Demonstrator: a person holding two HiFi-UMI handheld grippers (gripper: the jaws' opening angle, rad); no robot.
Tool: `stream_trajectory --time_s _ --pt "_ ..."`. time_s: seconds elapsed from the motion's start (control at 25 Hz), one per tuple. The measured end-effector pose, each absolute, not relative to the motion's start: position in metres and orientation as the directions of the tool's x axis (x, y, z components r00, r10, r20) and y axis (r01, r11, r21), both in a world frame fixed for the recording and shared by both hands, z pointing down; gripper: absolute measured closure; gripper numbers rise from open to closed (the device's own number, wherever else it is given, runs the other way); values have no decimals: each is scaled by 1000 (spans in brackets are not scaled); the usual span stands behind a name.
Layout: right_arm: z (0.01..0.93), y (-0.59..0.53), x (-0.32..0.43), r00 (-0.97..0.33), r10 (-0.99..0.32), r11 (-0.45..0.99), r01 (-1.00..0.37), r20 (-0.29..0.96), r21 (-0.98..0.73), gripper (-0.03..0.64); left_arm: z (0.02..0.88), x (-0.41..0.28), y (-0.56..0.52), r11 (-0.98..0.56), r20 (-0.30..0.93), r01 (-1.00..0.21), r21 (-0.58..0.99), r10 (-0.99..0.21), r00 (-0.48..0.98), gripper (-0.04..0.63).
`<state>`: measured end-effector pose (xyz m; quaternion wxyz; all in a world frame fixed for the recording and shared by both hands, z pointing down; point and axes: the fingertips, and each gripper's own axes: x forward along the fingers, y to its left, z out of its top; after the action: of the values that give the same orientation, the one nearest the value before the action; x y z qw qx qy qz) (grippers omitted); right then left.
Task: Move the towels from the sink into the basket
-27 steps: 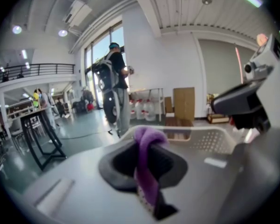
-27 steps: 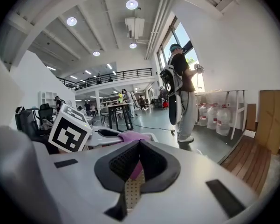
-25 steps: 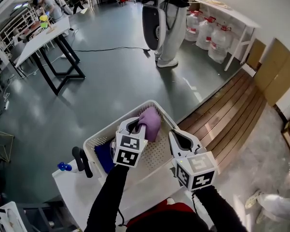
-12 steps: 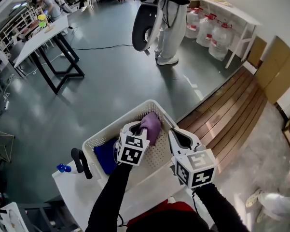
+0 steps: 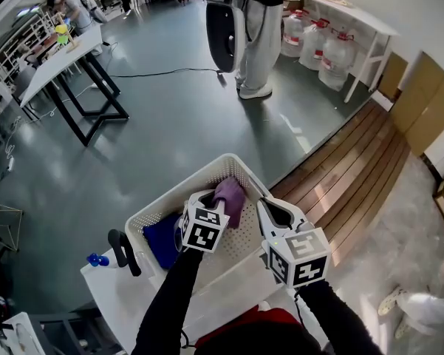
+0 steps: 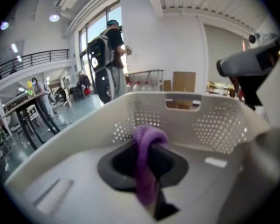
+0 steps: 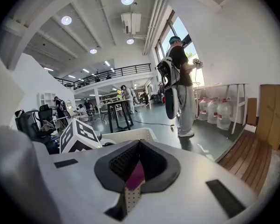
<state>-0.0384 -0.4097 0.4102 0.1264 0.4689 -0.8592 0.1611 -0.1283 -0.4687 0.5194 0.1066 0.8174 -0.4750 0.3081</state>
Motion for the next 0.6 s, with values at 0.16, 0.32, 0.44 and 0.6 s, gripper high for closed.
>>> stream_trajectory --time_s 0.16,0.32,0.44,0.6 --pt "411 -409 -36 -529 -765 509 -846 367 -158 609 528 -128 -469 -518 624 -847 -121 -703 341 520" --pt "411 -407 -35 -528 -766 508 -847 368 -158 609 535 -131 -465 -513 646 -850 -119 -690 327 480" --pt "409 -405 -32 -527 -767 507 -848 367 -157 609 537 -129 -461 -519 660 -847 -113 -677 327 459" --pt "406 -403 -31 -527 -769 508 -847 362 -155 609 537 -129 -453 -525 670 -844 -109 -666 328 439"
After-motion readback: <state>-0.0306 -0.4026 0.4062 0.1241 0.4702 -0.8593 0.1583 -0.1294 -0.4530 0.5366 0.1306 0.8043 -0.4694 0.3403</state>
